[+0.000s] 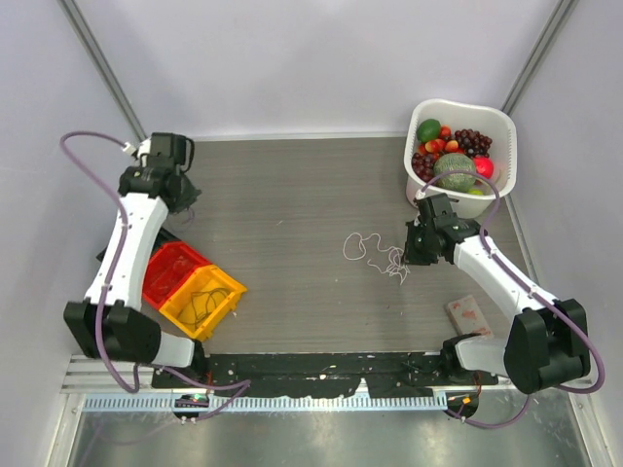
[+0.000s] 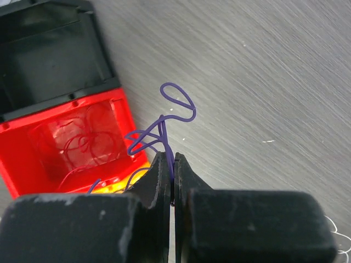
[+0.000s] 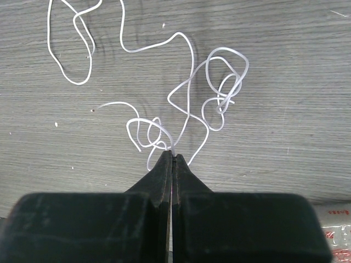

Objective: Untangle the cables

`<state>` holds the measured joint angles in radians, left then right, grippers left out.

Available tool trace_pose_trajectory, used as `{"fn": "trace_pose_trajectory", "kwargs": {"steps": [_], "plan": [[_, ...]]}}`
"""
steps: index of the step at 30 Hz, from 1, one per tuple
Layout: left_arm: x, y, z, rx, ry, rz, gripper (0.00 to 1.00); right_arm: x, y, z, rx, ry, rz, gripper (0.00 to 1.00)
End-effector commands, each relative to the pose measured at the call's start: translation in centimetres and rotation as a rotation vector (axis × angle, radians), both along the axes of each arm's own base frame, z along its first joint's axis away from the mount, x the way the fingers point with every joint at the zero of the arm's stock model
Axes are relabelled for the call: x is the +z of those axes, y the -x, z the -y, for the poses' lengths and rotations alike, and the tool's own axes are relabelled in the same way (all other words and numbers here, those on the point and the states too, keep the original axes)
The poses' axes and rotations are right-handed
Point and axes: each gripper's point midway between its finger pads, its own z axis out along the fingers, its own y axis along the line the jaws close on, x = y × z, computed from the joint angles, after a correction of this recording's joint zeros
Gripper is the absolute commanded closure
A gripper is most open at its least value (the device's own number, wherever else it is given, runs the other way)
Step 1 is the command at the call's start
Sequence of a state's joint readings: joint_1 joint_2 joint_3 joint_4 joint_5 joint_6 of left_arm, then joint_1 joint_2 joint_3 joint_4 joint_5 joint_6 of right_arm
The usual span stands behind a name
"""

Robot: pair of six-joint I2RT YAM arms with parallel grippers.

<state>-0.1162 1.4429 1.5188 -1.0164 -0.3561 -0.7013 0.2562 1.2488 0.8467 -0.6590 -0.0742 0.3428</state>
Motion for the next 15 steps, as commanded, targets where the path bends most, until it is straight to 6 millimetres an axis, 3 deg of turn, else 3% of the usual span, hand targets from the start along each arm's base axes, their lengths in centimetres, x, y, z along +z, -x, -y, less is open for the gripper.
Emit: {"fn": "trace_pose_trajectory", "kwargs": {"steps": [1,5,8,12,15], "plan": [[-1.7,3.4,0.3,0.048,0.123,-0.050,1.00,0.8,-0.9,-0.6,0.013,-0.019,0.039,0.99],[-5.5,6.5,3.9,-0.010,0.309,-0.155,1.00,0.7,-1.1,-0.7,0.008,-0.025,0.040,0.99],[-8.3,8.9,5.2,-0.031,0.379,-0.259,1.00,0.4,-1.0,-0.9,0.012,-0.033,0.030,0.99],[-11.2,12.7,3.0,0.094,0.291,-0.383,1.00,0.3,-1.0,-1.0,0.014,-0.037,0.030,0.99],[-12.8,14.1,2.5,0.150,0.281,-0.410,1.00,0.2,-0.8,-1.0,0.015,-0.040,0.026,0.99]]}}
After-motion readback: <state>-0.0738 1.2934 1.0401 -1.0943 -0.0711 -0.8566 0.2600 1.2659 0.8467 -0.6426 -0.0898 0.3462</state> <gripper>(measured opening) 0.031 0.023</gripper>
